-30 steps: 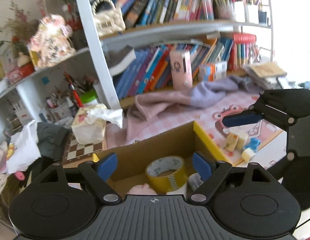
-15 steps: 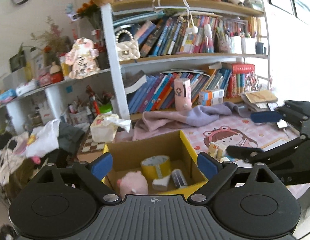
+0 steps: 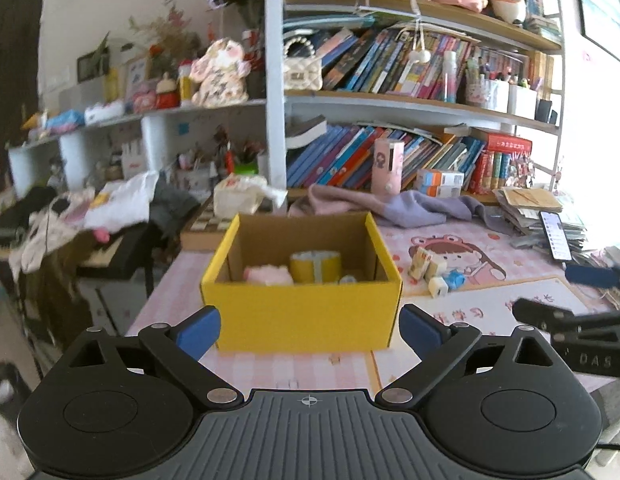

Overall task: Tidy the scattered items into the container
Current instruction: 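Withdraw both tools from the box toward the remaining items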

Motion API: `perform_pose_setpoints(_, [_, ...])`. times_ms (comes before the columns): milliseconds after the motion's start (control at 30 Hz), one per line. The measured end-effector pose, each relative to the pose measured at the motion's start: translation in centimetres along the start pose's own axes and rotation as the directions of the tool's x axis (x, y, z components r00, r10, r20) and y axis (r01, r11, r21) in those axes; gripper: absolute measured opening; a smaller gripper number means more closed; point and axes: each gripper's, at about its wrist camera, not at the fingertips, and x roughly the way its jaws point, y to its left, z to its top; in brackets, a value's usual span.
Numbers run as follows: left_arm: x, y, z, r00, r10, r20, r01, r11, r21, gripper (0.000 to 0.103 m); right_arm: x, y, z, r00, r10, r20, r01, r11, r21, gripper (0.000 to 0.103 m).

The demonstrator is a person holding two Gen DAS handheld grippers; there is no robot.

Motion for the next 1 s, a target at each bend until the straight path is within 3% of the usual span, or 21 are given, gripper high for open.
perform_pose_setpoints(200, [-0.1, -0.5, -2.7, 0.997, 0.009, -0.080, -0.010, 1.000, -0.014, 0.098, -1.1, 1.3, -2.5, 0.995, 0.024, -0.097, -0.023, 1.000, 0.013, 0.082])
perform_pose_setpoints(433, [-0.2, -2.0, -5.1, 0.987, -0.044, -0.158, 0.047, 0.999, 0.013, 0.098, -1.1, 3.0, -3.6, 0.977, 0.067, -0.201, -0.071, 0.997, -0.013, 0.085])
perform_pose_setpoints(1000, [1.4, -3.4, -6.0, 0.969, -0.094, -0.227, 0.098, 0.995, 0.006, 0.098, -1.0, 3.2, -4.4, 0.964, 0.014, -0.266, -0.032, 0.997, -0.065, 0.087])
